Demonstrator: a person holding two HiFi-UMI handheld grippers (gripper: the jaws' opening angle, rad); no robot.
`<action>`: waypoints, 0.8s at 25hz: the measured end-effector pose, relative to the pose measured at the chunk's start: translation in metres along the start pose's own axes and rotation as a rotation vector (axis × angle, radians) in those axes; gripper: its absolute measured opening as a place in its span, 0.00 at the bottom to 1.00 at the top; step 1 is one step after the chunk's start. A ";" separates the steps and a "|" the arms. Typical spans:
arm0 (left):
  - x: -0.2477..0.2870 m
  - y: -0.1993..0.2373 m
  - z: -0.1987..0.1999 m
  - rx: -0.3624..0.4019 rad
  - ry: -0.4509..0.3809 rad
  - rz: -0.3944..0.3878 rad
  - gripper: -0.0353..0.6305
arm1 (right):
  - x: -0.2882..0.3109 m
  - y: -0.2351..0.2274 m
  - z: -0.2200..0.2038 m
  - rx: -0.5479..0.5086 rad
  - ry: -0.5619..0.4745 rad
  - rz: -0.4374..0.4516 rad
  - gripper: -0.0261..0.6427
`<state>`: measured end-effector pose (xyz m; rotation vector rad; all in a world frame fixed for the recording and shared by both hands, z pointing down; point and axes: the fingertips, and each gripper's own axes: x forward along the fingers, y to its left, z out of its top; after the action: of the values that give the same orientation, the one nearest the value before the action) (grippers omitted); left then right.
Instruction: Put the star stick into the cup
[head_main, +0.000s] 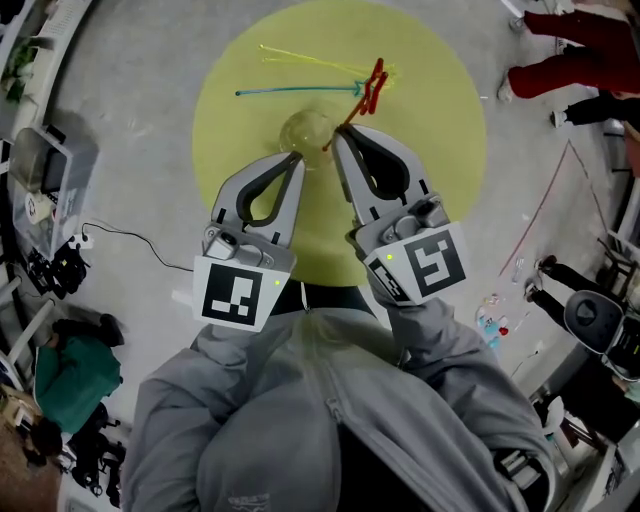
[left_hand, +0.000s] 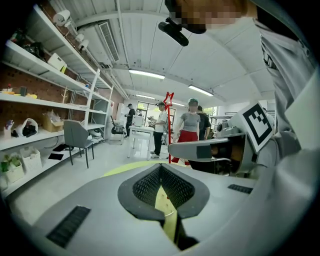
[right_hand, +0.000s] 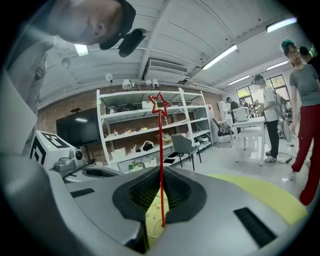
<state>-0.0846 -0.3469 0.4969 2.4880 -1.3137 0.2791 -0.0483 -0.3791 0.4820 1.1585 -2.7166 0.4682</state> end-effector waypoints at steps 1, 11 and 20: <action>0.002 0.002 -0.003 -0.001 0.002 0.001 0.08 | 0.002 -0.001 -0.005 -0.001 0.005 -0.001 0.09; 0.019 0.020 -0.025 -0.004 0.024 0.024 0.08 | 0.027 -0.013 -0.038 -0.012 0.048 -0.018 0.09; 0.022 0.015 -0.033 -0.008 0.034 0.013 0.08 | 0.035 -0.016 -0.055 0.002 0.077 -0.027 0.09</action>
<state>-0.0858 -0.3598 0.5375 2.4586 -1.3153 0.3167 -0.0596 -0.3944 0.5464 1.1521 -2.6325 0.5015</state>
